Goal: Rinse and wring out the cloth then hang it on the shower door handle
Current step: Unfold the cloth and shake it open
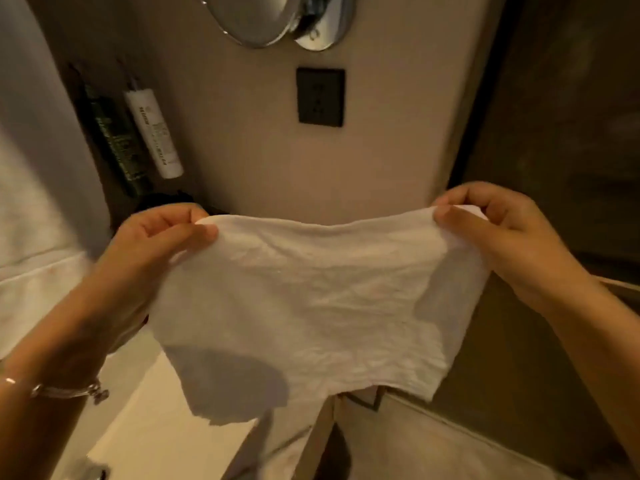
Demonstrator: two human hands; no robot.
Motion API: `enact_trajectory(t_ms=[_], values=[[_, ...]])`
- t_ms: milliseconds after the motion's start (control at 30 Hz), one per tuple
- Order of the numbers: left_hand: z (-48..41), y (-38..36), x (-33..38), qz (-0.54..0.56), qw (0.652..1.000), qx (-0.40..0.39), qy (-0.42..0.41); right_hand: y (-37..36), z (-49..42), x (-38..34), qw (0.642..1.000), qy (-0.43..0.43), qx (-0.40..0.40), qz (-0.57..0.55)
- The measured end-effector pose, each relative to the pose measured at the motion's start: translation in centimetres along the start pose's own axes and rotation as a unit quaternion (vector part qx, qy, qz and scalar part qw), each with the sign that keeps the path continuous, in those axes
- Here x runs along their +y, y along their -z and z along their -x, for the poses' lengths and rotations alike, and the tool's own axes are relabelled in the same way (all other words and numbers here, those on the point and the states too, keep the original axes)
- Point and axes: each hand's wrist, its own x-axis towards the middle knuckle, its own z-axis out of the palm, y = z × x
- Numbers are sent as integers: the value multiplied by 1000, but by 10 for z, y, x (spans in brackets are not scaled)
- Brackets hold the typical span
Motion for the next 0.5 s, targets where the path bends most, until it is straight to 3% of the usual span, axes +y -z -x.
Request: enact_trajectory(t_ms=[200, 500], values=[[-28, -145, 24, 78, 982, -170, -36, 136, 98, -1, 987, -49, 126, 85], [3, -385, 55, 127, 936, -321, -62, 309, 252, 5, 936, -139, 254, 198]])
